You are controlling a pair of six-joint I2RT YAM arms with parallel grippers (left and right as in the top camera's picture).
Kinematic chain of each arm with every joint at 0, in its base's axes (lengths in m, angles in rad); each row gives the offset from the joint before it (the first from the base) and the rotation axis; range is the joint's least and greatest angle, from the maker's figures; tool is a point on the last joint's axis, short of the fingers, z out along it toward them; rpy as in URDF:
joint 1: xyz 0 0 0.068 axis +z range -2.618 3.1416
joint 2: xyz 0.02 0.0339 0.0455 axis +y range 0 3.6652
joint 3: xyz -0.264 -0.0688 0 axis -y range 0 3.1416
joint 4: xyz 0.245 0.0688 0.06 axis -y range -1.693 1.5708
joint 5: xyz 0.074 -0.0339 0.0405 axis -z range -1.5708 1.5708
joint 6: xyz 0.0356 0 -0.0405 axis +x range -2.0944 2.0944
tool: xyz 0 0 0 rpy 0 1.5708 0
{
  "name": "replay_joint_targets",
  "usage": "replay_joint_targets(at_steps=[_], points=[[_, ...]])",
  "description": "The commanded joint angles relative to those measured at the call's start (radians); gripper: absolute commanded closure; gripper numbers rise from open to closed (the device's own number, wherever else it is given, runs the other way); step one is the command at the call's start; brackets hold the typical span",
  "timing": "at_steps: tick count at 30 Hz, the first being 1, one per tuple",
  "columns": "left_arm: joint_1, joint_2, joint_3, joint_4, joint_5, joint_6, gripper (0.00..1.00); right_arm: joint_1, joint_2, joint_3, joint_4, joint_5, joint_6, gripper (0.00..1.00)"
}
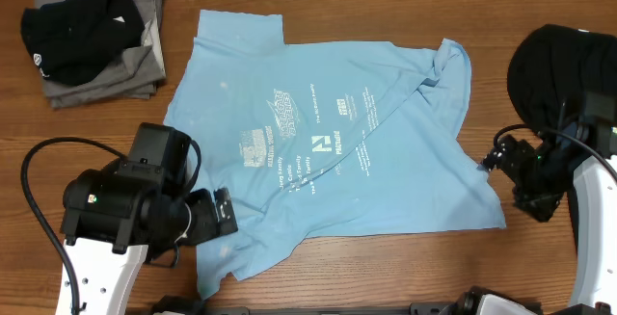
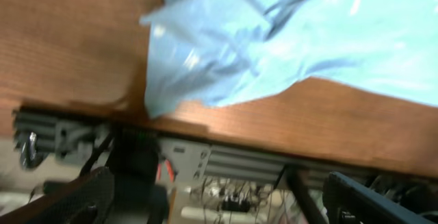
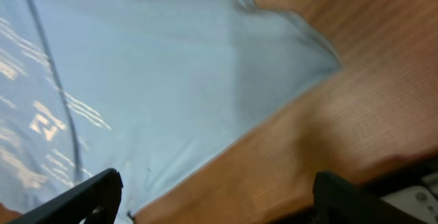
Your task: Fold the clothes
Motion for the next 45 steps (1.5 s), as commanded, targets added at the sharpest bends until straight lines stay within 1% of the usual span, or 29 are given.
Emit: replay_joint_targets(at_steps=[1, 3, 4, 5, 9, 10, 11, 14, 18, 22, 24, 28, 32, 35, 39, 41, 45], points=[[0.005, -0.010, -0.003, 0.076, 0.007, 0.004, 0.02, 0.000, -0.024, 0.000, 0.080, -0.072, -0.001, 0.12], [0.005, -0.001, -0.003, 0.117, 0.006, 0.004, 0.09, 0.004, -0.023, -0.001, 0.145, -0.102, -0.004, 0.21], [0.005, 0.009, -0.004, 0.137, 0.005, 0.005, 0.11, 0.010, -0.022, -0.001, 0.187, -0.115, -0.004, 0.28], [0.005, 0.022, -0.004, 0.156, 0.001, 0.005, 0.15, 0.014, -0.019, -0.001, 0.217, -0.124, -0.003, 0.37], [0.005, 0.099, -0.007, 0.222, -0.021, 0.005, 0.28, 0.054, 0.017, -0.001, 0.348, -0.137, 0.009, 0.62], [0.005, 0.125, -0.007, 0.235, -0.020, 0.005, 0.29, 0.068, 0.032, -0.001, 0.374, -0.146, 0.010, 0.68], [0.005, 0.149, -0.007, 0.244, -0.020, 0.005, 0.29, 0.083, 0.050, -0.001, 0.395, -0.154, 0.009, 0.71], [0.005, 0.233, -0.007, 0.266, -0.021, 0.005, 0.29, 0.142, 0.126, -0.001, 0.463, -0.157, 0.011, 0.75], [0.004, 0.336, -0.007, 0.297, -0.021, 0.006, 0.29, 0.202, 0.251, -0.001, 0.583, -0.156, 0.012, 0.76], [0.005, 0.425, -0.007, 0.336, -0.022, 0.006, 0.30, 0.216, 0.364, 0.000, 0.678, -0.158, 0.031, 0.79], [0.005, 0.468, -0.007, 0.367, -0.023, 0.006, 0.30, 0.215, 0.420, 0.000, 0.713, -0.157, 0.031, 0.82], [0.005, 0.546, -0.007, 0.439, -0.023, 0.005, 0.39, 0.216, 0.491, 0.000, 0.753, -0.161, 0.032, 0.88], [0.005, 0.619, -0.007, 0.505, -0.023, 0.005, 0.47, 0.216, 0.513, 0.000, 0.794, -0.158, 0.035, 0.88], [0.005, 0.675, -0.007, 0.558, -0.023, 0.004, 0.49, 0.216, 0.519, 0.000, 0.834, -0.149, 0.067, 0.90], [0.006, 0.752, -0.007, 0.613, -0.022, -0.003, 0.55, 0.216, 0.534, 0.000, 0.874, -0.145, 0.083, 0.92], [0.007, 0.777, -0.007, 0.625, -0.022, -0.003, 0.57, 0.216, 0.551, 0.000, 0.884, -0.140, 0.083, 0.93], [0.019, 0.799, -0.007, 0.637, -0.023, -0.003, 0.58, 0.216, 0.593, 0.000, 0.888, -0.114, 0.084, 0.95]])
